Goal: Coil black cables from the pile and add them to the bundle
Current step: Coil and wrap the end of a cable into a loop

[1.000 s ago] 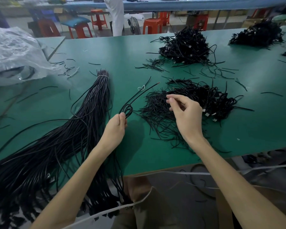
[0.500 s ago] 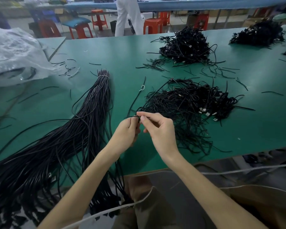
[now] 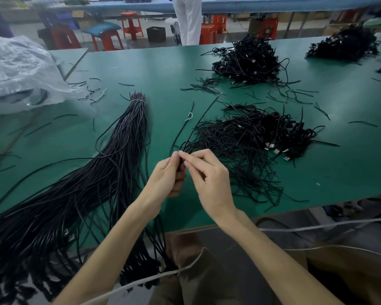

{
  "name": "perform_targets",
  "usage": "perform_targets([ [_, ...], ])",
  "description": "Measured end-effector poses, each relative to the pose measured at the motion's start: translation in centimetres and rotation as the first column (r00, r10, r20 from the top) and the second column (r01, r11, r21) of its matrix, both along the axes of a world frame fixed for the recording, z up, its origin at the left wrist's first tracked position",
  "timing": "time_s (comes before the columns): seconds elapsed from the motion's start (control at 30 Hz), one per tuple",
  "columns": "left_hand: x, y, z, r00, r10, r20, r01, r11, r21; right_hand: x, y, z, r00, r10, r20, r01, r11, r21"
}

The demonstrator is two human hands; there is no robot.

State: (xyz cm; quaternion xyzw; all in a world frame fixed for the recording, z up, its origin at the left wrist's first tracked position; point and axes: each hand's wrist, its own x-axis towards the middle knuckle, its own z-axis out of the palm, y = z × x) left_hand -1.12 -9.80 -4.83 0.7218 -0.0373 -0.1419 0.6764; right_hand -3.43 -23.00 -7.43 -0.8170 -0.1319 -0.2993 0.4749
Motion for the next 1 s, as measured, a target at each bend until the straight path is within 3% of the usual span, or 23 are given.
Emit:
perform_targets([
  [0.1, 0.1, 0.4, -0.3, 0.999, -0.005, -0.052, -0.001, 0.993, -0.114, -0.2, -0.2, -0.2, 0.997, 0.07, 0.015, -0.069, 0.996, -0.065],
  [0.23, 0.3, 0.9, -0.5, 0.998, 0.013, -0.055, -0.018, 0.997, -0.078, -0.6, -0.5, 0.1, 0.982, 0.166, -0.087, -0.165, 0.986, 0.021],
  [0.37, 0.6, 1.4, -0.2, 0.999, 0.029, -0.02, -0.03, 0.999, -0.028, -1.6, -0.9, 0.2, 0.92, 0.257, -0.296, -0.166, 0.939, 0.301],
  [0.47, 0.8, 1.8, 0.0, 0.999, -0.052, 0.013, 0.051, 0.998, 0.045, -1.2, -1.2, 0.8, 0.855, 0.351, -0.381, -0.096, 0.83, 0.549],
  [0.53, 0.8, 1.9, 0.1, 0.992, -0.129, 0.019, 0.127, 0.989, 0.078, -0.7, -1.5, 1.1, 0.808, 0.434, -0.399, -0.101, 0.769, 0.631],
  [0.67, 0.5, 2.1, 0.7, 0.967, -0.252, 0.04, 0.249, 0.966, 0.073, 0.3, -1.9, 1.1, 0.738, 0.516, -0.434, -0.215, 0.79, 0.574],
  [0.77, 0.4, 2.3, 1.2, 0.948, -0.317, 0.032, 0.315, 0.947, 0.059, 0.6, -2.2, 1.4, 0.676, 0.598, -0.43, -0.286, 0.751, 0.595],
  [0.83, 0.4, 2.5, 1.3, 0.949, -0.314, 0.003, 0.313, 0.948, 0.062, 0.7, -2.3, 1.6, 0.689, 0.583, -0.43, -0.313, 0.775, 0.549],
  [1.0, 0.4, 2.4, 0.6, 0.984, -0.172, -0.047, 0.176, 0.977, 0.124, 0.1, -2.7, 1.3, 0.847, 0.254, -0.468, -0.243, 0.966, 0.085],
])
